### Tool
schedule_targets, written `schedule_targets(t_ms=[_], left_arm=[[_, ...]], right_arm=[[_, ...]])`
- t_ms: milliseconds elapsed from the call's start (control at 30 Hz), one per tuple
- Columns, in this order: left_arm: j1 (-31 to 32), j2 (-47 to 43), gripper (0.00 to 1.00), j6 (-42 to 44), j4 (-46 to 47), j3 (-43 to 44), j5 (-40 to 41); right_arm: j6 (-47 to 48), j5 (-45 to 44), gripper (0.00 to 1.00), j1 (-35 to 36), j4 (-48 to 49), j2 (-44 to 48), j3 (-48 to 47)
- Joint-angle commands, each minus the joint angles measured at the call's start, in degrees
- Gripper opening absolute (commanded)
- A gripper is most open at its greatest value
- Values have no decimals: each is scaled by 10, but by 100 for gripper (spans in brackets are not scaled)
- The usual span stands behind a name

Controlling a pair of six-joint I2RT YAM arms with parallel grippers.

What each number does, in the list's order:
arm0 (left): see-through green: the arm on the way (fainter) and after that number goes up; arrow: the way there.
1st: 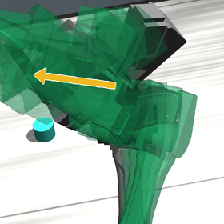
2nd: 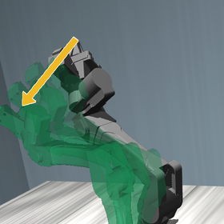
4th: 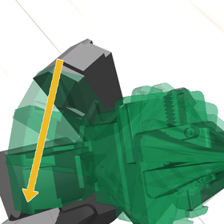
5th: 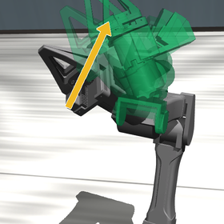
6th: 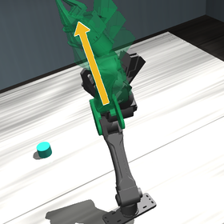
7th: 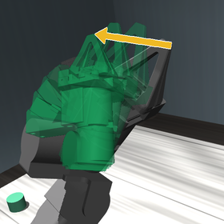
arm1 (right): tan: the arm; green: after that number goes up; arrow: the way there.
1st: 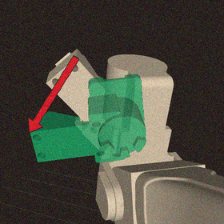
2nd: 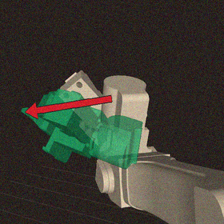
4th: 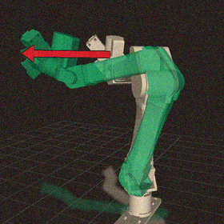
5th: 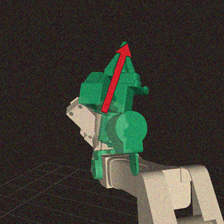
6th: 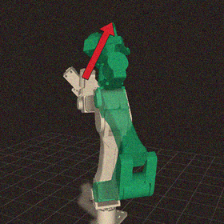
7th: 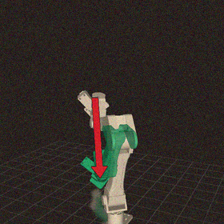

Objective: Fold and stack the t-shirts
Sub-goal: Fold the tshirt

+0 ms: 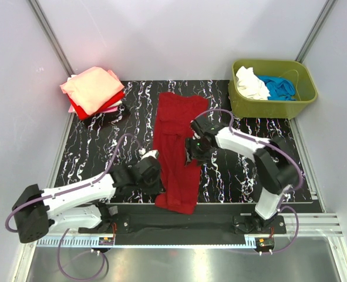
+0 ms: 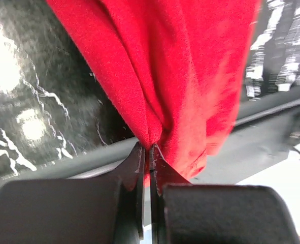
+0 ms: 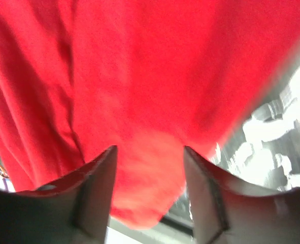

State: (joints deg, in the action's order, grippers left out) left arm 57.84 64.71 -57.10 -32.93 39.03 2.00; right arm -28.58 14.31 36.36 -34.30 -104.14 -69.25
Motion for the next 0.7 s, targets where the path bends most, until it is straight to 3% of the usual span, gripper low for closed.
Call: schedule_targets(t_ms=[0, 67, 200, 333, 667], left_arm=[[6, -50, 0, -65, 42, -51, 3], [7, -77, 0, -93, 79, -92, -12], [10, -92, 0, -117, 114, -122, -6], [10, -88, 0, -125, 131, -130, -5], [10, -79, 0, -144, 182, -149, -16]], right_arm=[[6, -35, 64, -2, -47, 102, 38], [-10, -28, 71, -1, -59, 175, 95], [-126, 89, 74, 8, -13, 304, 235], [-226, 100, 76, 74, 45, 394, 344], [-314, 104, 68, 176, 197, 295, 372]])
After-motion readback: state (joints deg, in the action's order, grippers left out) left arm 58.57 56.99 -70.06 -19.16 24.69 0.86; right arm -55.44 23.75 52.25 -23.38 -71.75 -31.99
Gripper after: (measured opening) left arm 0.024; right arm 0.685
